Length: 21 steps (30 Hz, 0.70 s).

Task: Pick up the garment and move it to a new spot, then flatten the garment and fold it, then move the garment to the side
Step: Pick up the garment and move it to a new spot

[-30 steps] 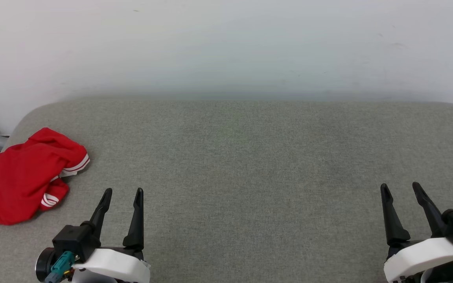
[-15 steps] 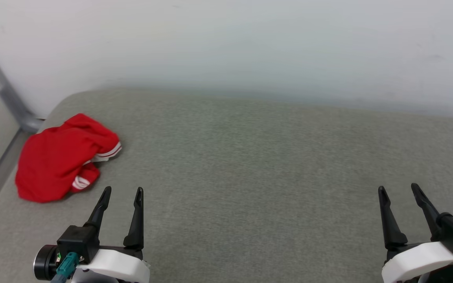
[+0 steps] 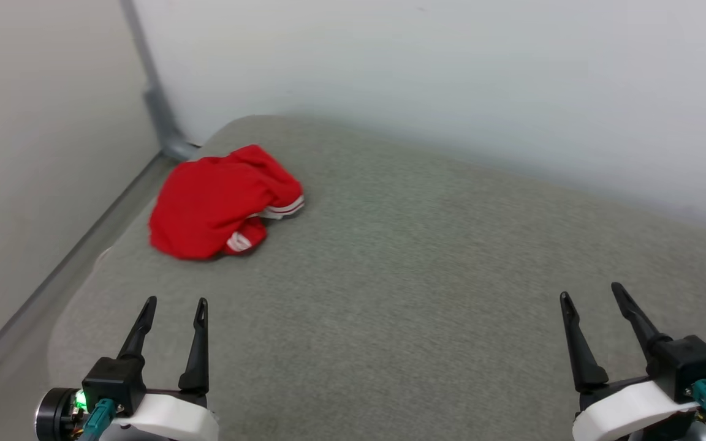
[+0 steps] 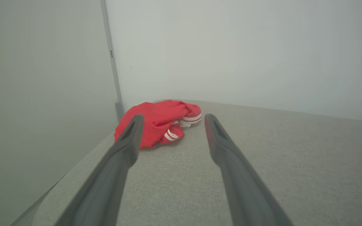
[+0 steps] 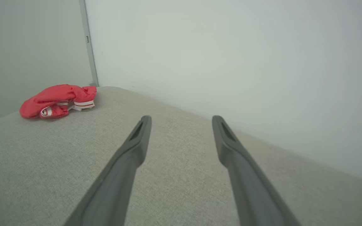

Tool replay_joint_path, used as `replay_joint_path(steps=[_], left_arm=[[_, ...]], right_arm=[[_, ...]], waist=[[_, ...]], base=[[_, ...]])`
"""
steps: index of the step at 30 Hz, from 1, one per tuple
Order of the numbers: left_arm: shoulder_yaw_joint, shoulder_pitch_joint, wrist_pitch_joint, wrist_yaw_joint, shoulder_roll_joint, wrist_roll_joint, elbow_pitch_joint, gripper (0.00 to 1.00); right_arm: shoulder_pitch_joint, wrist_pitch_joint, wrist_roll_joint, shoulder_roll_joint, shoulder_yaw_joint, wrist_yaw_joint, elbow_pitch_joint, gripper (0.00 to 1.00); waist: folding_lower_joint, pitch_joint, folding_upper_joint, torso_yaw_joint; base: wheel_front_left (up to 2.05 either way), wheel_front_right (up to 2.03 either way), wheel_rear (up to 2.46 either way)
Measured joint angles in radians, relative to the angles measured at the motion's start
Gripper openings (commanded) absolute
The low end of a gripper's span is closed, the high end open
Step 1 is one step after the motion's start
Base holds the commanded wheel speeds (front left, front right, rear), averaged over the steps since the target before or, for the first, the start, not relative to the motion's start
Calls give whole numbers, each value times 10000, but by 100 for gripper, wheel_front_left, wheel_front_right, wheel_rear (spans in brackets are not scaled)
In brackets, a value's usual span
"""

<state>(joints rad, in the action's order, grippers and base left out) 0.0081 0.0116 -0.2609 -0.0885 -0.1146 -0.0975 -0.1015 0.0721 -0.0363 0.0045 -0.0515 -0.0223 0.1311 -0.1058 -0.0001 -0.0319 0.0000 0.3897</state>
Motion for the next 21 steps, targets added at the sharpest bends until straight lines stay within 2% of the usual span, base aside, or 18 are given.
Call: replay_joint_path(steps=[8, 21], left_arm=[[441, 82, -21, -84, 59, -217, 38, 100], [828, 74, -21, -171, 286, -286, 4, 100]], right_arm=[[-266, -86, 94, 10, 531, 2, 244, 100], [-879, -174, 90, 6, 780, 0, 658, 100]], waist=[[0, 18, 0, 1131], [0, 430, 0, 1398]], base=[[0, 0, 0], [0, 0, 0]])
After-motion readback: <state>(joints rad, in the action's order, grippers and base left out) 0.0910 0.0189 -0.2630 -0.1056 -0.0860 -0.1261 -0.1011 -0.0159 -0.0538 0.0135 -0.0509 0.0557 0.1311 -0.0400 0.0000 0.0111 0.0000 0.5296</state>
